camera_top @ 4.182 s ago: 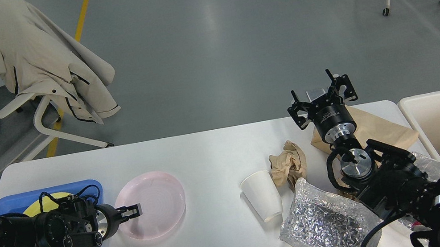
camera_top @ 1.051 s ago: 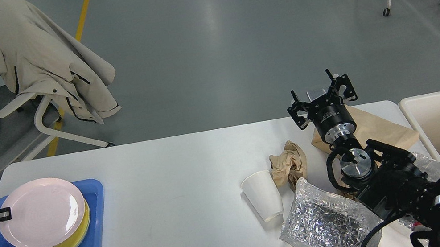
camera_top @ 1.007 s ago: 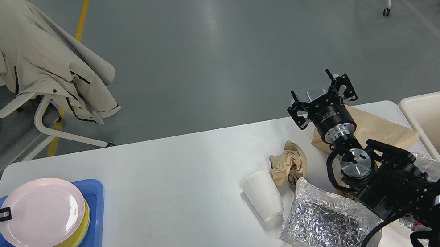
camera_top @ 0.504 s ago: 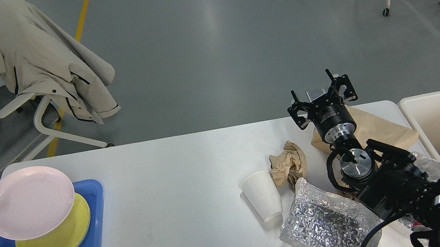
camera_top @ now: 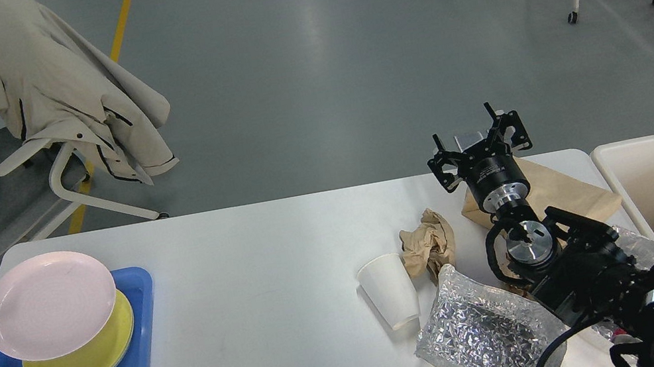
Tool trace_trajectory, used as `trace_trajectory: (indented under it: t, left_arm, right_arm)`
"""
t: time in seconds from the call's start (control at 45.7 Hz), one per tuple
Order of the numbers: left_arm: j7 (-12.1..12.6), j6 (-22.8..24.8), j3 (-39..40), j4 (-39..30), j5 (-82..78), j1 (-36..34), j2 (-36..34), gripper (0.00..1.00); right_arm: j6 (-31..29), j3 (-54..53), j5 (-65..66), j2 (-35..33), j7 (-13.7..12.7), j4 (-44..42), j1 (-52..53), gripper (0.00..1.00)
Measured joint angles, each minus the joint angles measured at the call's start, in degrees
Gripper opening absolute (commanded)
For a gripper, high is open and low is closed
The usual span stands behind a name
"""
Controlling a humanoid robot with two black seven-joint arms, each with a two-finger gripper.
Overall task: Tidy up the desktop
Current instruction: 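Release the pink plate and raise the left gripper away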
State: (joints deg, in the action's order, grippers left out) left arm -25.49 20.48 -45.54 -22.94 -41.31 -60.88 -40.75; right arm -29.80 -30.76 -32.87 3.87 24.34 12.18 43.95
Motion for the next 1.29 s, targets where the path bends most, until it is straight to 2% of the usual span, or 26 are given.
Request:
trace_trajectory:
  t: [0.328,0.394,0.416,0.438,0.482,0.504,0.569,0.613,0.679,0.744,0.766,0.81,0.832,0.941,1.095,1.292]
  left_arm:
    - [0.0,-0.03,0.02,-0.04,0.0,0.06,0.17,0.96]
    - [0.0,-0.15,0.02,-0.04,0.0,0.06,0.22,0.93]
    - [0.0,-0.22,0.03,-0.04,0.0,0.06,0.22,0.86]
    - [0.0,-0.28,0.06,-0.05,0.0,0.06,0.22,0.75]
    - [-0.15,-0.43,0.22,-0.1,0.13,0.06,0.2,0.35]
    - [-0.44,-0.49,0.38,-0.13,0.22,0.08,0.18,0.24]
    - [-1.79,-0.57,0.42,-0.13,0.13,0.49,0.13,0.21]
    - [-2.62,-0.59,0.17,-0.13,-0.25,1.24,0.13,0.14]
    - [-3.28,-0.59,-0.2,-0.13,-0.61,2.29,0.2,0.15]
    - [-3.52,-0.59,-0.36,-0.13,-0.75,2.77,0.22,0.25]
    - [-3.58,-0.59,-0.37,-0.13,-0.77,2.85,0.22,0.34]
    - [-3.61,-0.59,-0.35,-0.13,-0.77,2.94,0.23,0.64]
    - [-3.61,-0.59,-0.3,-0.13,-0.77,2.98,0.23,0.71]
    - [-3.61,-0.46,0.3,-0.11,-0.43,2.91,0.24,0.8]
    - [-3.61,0.14,0.91,-0.08,-0.01,2.34,0.23,0.86]
    - [-3.69,1.75,2.81,0.01,0.16,-0.49,-0.11,0.87]
  right_arm:
    - [0.0,0.0,0.0,0.0,0.0,0.03,0.0,1.0]
    - [0.0,0.0,0.0,0.0,0.0,0.04,0.0,1.0]
    - [0.0,0.0,0.0,0.0,0.0,0.04,0.0,1.0]
    - [0.0,0.0,0.0,0.0,-0.01,0.04,0.0,1.0]
    - [0.0,0.0,0.0,0.0,-0.01,0.04,0.0,1.0]
    - [0.0,0.0,0.0,0.0,-0.01,0.04,0.0,1.0]
    - [0.0,0.0,0.0,0.0,-0.02,0.04,0.0,1.0]
    - [0.0,0.0,0.0,0.0,-0.03,0.04,0.0,1.0]
    - [0.0,0.0,0.0,0.0,-0.03,0.04,0.0,1.0]
    - [0.0,0.0,0.0,0.0,-0.03,0.04,0.0,1.0]
    - [0.0,0.0,0.0,0.0,-0.03,0.04,0.0,1.0]
    - [0.0,0.0,0.0,0.0,-0.03,0.04,0.0,1.0]
    - [0.0,0.0,0.0,0.0,-0.03,0.04,0.0,1.0]
    - [0.0,0.0,0.0,0.0,-0.03,0.04,0.0,1.0]
    - [0.0,0.0,0.0,0.0,-0.02,0.04,0.0,1.0]
    - [0.0,0.0,0.0,0.0,-0.02,0.04,0.0,1.0]
